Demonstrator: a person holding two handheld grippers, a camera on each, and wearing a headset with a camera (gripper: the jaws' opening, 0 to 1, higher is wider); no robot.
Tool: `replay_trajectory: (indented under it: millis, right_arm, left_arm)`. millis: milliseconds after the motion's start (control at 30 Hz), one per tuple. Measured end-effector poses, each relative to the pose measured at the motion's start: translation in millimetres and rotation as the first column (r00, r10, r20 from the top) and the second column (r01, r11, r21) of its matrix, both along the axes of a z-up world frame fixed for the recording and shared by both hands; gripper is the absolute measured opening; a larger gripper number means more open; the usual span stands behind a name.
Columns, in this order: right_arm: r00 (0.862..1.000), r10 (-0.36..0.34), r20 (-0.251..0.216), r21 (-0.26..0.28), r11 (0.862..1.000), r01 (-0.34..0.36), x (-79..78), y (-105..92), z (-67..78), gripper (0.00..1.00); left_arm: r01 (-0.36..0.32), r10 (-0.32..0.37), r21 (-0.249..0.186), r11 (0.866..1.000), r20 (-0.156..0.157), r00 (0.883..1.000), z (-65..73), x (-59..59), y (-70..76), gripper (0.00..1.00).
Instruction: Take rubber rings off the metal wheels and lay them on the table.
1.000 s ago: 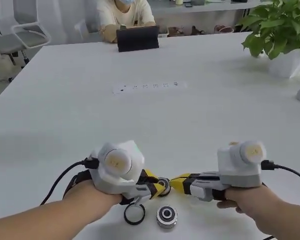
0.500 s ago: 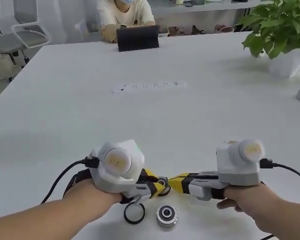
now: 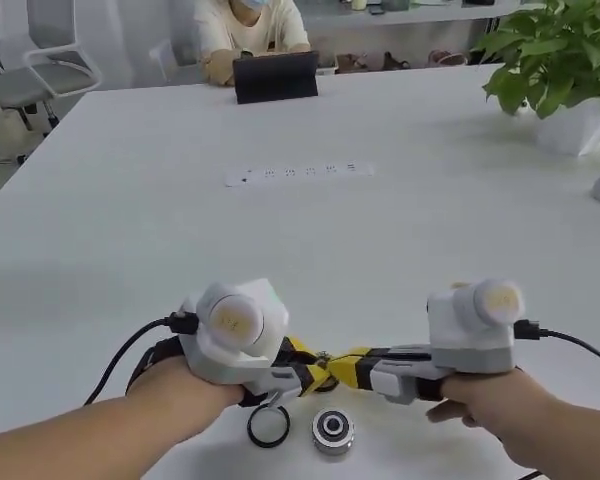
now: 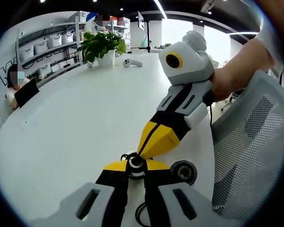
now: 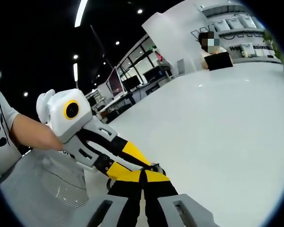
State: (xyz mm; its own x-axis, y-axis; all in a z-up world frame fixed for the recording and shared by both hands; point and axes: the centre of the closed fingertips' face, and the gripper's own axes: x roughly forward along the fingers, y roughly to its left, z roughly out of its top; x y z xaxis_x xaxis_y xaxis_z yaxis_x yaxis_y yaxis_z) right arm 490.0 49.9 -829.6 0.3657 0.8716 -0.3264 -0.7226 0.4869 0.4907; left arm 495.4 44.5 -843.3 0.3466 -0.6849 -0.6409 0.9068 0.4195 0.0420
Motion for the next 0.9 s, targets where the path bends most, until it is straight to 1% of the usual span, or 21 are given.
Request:
replay_trajectory:
  millis: [33,67,100,133,167,233,300,367,433,467,533,667,900]
  right_arm:
    - [1.000,0.016,0.003,0.024,1.000,-0.016,-1.8,2.4,4.5,0.00]
    - [1.000,0.019,0.007,0.020,1.000,-0.019,-1.7,1.3,4.6,0.00]
    - [1.000,0.018,-0.003,0.020,1.000,-0.018,-2.3,0.9,4.6,0.00]
    - [1.000,0.020,-0.004,0.019,1.000,-0.019,-2.5,1.2,4.6,0.00]
    - [1.000,0.021,-0.006,0.021,1.000,-0.021,-2.8,0.9,4.7,0.00]
    - [1.000,0.016,-0.025,0.035,0.999,-0.015,-2.8,-0.3,3.6,0.00]
    - [1.000,0.010,-0.029,0.038,0.999,-0.008,-2.9,-1.4,2.7,0.00]
    - [1.000,0.004,-0.029,0.028,1.000,-0.003,-2.4,-2.7,0.6,0.00]
    - [1.000,-0.002,-0.029,-0.004,1.000,0.001,-1.3,-6.6,-4.5,0.00]
    - [1.000,-0.002,-0.030,-0.012,1.000,0.002,-1.3,-7.5,-5.9,0.00]
    - [0.999,-0.011,-0.037,-0.014,1.000,0.010,-0.8,-9.7,-7.2,0.00]
    - [0.999,-0.012,-0.034,-0.018,1.000,0.011,-1.0,-10.9,-7.9,0.00]
    - [0.999,-0.014,-0.038,-0.009,1.000,0.014,-0.9,-10.6,-7.3,0.00]
  left_arm:
    - [0.000,0.000,0.000,1.000,0.000,1.000,0.0,0.0,0.0,0.07]
    - [0.000,0.000,0.000,1.000,0.000,1.000,0.0,0.0,0.0,0.07]
    - [0.000,0.000,-0.001,1.000,0.000,1.000,0.0,-0.1,-0.1,0.07]
    - [0.000,0.000,-0.001,1.000,0.000,1.000,0.1,-0.1,0.0,0.07]
    - [0.000,0.000,-0.001,1.000,0.000,1.000,0.1,0.0,-0.1,0.07]
    - [-0.002,0.002,-0.001,1.000,-0.002,1.000,0.1,0.1,-0.1,0.07]
    - [-0.003,0.003,-0.003,1.000,-0.003,1.000,0.2,0.1,-0.2,0.07]
    - [-0.003,0.003,-0.005,1.000,-0.004,1.000,0.4,-0.2,-0.3,0.07]
    - [0.002,-0.002,-0.006,1.000,-0.005,1.000,0.5,0.1,-0.2,0.07]
    - [0.004,-0.004,-0.005,1.000,-0.004,1.000,0.5,0.2,-0.2,0.07]
    - [0.007,-0.007,-0.001,1.000,-0.001,1.000,0.5,0.3,-0.4,0.07]
    - [0.009,-0.009,-0.001,1.000,0.002,1.000,0.5,0.7,-0.5,0.07]
    - [0.021,-0.021,0.006,1.000,0.003,1.000,0.6,0.7,0.1,0.09]
